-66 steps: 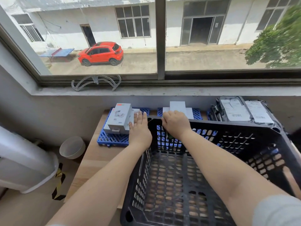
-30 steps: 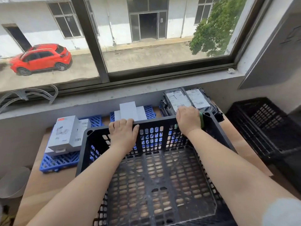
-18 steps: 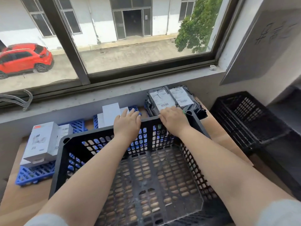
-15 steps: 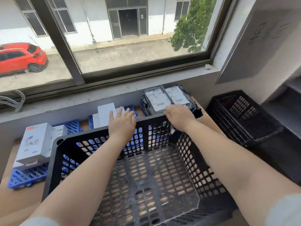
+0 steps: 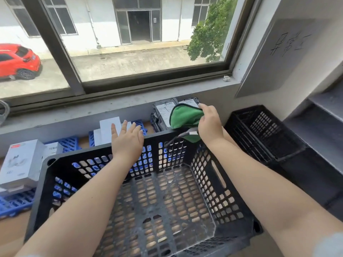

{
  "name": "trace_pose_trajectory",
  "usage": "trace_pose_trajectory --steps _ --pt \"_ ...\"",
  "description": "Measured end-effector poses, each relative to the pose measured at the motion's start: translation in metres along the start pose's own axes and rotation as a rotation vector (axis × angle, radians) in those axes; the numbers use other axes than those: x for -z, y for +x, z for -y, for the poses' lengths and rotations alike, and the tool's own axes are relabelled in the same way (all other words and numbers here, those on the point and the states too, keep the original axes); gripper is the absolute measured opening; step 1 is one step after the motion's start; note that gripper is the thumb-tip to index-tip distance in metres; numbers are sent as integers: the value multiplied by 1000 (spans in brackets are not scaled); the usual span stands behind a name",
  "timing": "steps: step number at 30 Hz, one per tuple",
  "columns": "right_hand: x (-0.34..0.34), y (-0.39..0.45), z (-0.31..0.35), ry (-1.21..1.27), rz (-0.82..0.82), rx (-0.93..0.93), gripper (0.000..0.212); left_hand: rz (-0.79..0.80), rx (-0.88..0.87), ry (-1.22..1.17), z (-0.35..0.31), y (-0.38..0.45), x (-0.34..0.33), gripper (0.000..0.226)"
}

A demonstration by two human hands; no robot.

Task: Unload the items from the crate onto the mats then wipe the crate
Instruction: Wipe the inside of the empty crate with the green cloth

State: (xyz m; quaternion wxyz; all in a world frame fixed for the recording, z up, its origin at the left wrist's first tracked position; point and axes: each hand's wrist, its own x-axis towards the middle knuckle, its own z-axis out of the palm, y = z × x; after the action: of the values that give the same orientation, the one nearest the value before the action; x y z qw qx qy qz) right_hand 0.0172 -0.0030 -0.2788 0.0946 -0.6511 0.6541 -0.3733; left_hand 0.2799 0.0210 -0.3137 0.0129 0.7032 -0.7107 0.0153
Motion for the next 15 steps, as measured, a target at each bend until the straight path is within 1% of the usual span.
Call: trace_pose_trajectory --steps 1,3,4,5,7,8,9,12,15 --pt "4 0 -1 -1 -68 -8 47 2 -2 -5 0 0 0 55" --pt "11 -2 -6 -169 -126 86 39 5 -7 -18 0 0 -1 56" --pt "11 -6 -10 -278 -96 135 36 7 -13 -22 0 0 -1 56" --pt "9 -11 -12 -391 -11 149 37 12 -21 -24 0 -1 -1 56" --pt "-3 -19 -16 -610 244 109 46 26 -39 -23 1 -1 0 55" --pt "-9 -20 -17 -670 337 90 50 32 -47 -23 2 0 1 55" --pt "-11 -19 -16 -679 398 70 54 35 -52 -25 3 0 2 55" --pt "-9 -9 -14 -633 485 -16 65 36 -54 -27 5 1 3 54" --pt "-8 -12 -12 -657 443 -124 54 58 -46 -17 6 2 1 54"
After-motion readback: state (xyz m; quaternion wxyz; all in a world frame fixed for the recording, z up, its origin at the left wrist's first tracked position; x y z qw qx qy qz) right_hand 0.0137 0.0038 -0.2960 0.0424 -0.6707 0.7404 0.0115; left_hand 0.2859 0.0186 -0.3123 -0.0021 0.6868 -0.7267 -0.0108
